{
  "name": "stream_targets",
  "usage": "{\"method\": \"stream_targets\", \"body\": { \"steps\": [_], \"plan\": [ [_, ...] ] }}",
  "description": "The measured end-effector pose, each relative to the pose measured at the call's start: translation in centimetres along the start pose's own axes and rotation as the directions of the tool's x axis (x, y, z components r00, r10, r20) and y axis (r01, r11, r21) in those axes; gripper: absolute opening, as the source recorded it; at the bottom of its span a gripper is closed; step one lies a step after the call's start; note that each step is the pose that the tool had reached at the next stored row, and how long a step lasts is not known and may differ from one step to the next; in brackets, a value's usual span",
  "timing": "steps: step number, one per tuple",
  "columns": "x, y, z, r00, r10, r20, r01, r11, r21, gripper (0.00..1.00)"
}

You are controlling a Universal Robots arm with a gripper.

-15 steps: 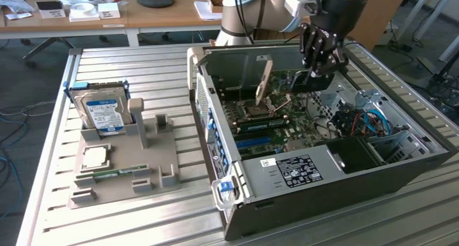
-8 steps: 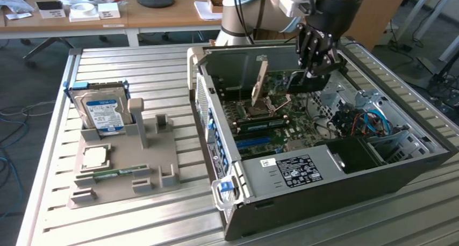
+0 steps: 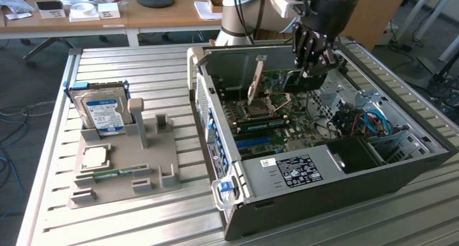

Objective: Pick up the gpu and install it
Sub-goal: 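Insert the gpu into the slot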

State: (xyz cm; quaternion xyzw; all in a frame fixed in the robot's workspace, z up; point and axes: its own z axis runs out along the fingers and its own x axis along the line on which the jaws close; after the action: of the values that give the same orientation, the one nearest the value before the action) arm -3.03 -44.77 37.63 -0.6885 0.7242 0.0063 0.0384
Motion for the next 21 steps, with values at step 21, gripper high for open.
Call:
{"method": "stream_targets", "body": {
  "steps": [21],
  "plan": [
    [1.6, 0.23, 1.12, 0.9997, 0.001, 0.0229, -0.001, 1.0, -0.0006, 0.27]
  ]
}}
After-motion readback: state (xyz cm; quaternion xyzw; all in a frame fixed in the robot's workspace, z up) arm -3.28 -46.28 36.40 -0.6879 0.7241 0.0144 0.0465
